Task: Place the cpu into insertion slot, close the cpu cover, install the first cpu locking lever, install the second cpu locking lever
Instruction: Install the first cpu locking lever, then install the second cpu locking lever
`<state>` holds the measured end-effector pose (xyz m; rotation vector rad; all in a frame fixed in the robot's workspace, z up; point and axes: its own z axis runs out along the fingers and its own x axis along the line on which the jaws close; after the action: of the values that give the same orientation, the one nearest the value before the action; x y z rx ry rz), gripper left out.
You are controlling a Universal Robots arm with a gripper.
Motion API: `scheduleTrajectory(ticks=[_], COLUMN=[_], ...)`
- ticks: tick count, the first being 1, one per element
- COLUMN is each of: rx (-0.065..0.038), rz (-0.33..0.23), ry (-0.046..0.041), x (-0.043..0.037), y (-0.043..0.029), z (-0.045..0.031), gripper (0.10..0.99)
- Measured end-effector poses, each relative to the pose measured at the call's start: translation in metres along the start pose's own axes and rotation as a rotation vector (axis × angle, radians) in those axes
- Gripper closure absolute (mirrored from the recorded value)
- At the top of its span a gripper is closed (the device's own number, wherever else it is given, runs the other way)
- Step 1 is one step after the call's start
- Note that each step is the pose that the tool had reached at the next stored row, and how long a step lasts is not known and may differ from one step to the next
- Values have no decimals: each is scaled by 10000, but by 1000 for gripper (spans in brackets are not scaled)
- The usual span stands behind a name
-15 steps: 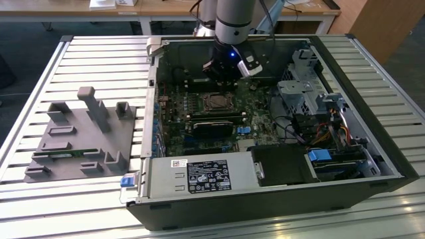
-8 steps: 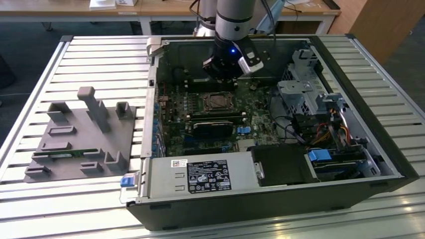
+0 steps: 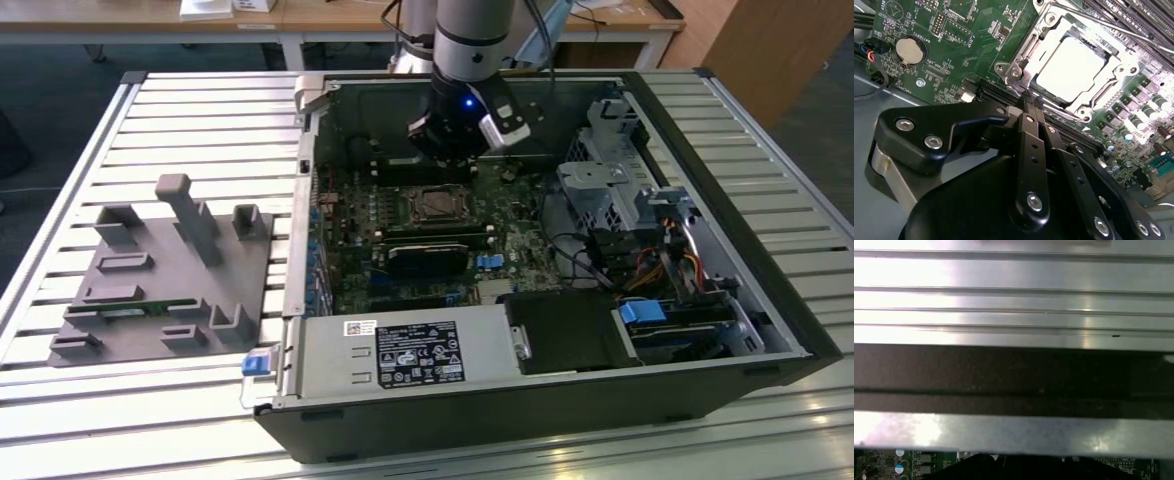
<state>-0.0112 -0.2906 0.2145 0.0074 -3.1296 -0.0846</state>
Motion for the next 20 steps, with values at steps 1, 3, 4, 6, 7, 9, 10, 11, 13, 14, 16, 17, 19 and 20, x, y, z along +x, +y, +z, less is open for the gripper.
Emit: scheduleTrajectory(ticks=[1, 3, 4, 6, 7, 9, 10, 11, 13, 14, 16, 17, 19, 20], rx=[-1, 1, 0, -1, 0, 0, -1, -1, 0, 1, 0, 0, 0, 0], rz=[1, 0, 1, 1, 2, 2, 2, 1, 1, 1, 2, 1, 2, 3], ry=[0, 1, 0, 0, 0, 0, 0, -1, 0, 0, 0, 0, 0, 0], x=[0, -1, -1, -3, -4, -4, -4, -4, -5, -5, -5, -6, -6, -6], y=[-3, -4, -7, -10, -12, -14, -14, -16, -20, -22, -28, -32, -49, -60], z=[1, 0, 0, 1, 0, 0, 0, 0, 0, -1, 0, -1, -2, -2], gripper=[980, 980, 980, 980, 980, 980, 980, 980, 980, 980, 980, 980, 980, 980])
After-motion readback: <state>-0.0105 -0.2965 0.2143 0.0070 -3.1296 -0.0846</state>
